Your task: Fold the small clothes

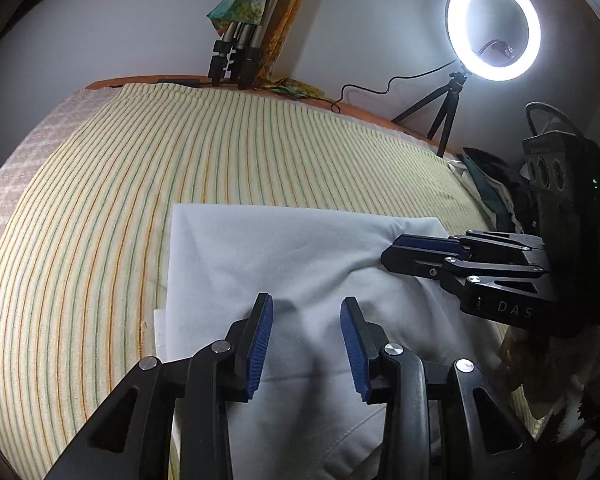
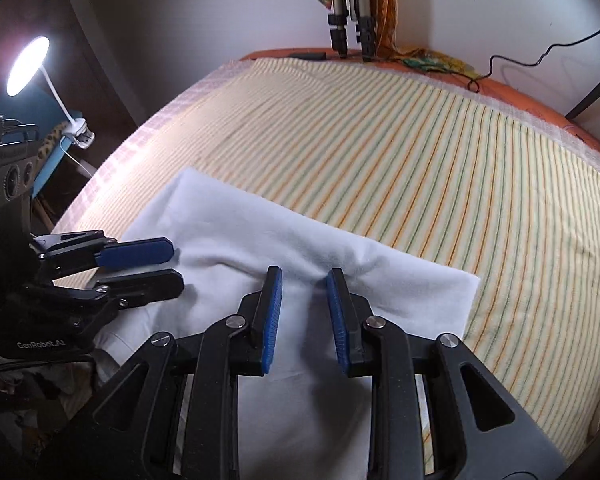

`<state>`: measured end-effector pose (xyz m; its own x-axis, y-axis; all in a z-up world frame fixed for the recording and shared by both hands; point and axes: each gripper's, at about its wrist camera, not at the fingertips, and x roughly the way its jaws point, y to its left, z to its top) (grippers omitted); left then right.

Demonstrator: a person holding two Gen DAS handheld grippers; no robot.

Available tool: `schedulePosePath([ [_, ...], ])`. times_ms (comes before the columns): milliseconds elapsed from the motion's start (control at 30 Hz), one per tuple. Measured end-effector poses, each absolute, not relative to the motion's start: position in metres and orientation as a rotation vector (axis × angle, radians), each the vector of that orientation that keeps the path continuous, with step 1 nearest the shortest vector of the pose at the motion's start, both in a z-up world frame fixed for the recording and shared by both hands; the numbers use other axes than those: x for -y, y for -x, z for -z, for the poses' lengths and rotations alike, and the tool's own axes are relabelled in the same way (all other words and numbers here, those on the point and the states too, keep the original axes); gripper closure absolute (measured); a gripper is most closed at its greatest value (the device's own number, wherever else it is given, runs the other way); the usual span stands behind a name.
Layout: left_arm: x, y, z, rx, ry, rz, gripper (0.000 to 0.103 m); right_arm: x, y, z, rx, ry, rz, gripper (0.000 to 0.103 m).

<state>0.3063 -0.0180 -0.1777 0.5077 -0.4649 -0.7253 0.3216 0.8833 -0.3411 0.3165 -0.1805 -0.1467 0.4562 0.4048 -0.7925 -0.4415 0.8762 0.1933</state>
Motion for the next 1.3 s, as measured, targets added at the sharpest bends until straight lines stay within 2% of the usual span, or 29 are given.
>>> schedulePosePath([
  [167, 0.017, -0.302, 0.173, -0.921, 0.157, 0.478, 0.067, 0.192, -0.316, 0.146, -0.968, 0.018, -0.533, 0.078],
  [200, 0.014, -0.299, 0.171, -0.922, 0.160, 0.476, 0.067, 0.197, -0.316, 0.144, -0.967, 0.012, -0.512, 0.073],
  [233, 0.011, -0.296, 0.168, -0.921, 0.161, 0.473, 0.067, 0.204, -0.316, 0.143, -0.966, 0.005, -0.477, 0.063],
  [300, 0.001, -0.286, 0.164, -0.918, 0.163, 0.468, 0.061, 0.223, -0.314, 0.142, -0.967, -0.031, -0.433, 0.059],
  [467, -0.029, -0.254, 0.159, -0.913, 0.170, 0.451, 0.057, 0.272, -0.296, 0.141, -0.985, -0.140, -0.364, 0.058],
  [733, -0.064, -0.217, 0.170, -0.964, 0.280, 0.441, 0.051, 0.319, -0.246, 0.146, -0.984, -0.469, -0.429, 0.056],
  [800, -0.074, -0.217, 0.169, -0.965, 0.377, 0.448, 0.048, 0.323, -0.235, 0.151, -0.987, -0.523, -0.451, 0.056],
  [933, -0.086, -0.231, 0.170, -0.973, 0.537, 0.455, 0.047, 0.324, -0.223, 0.164, -0.995, -0.635, -0.492, 0.056],
  [1300, -0.074, -0.269, 0.191, -1.037, 0.661, 0.453, 0.050, 0.313, -0.227, 0.180, -1.009, -0.705, -0.536, 0.056],
])
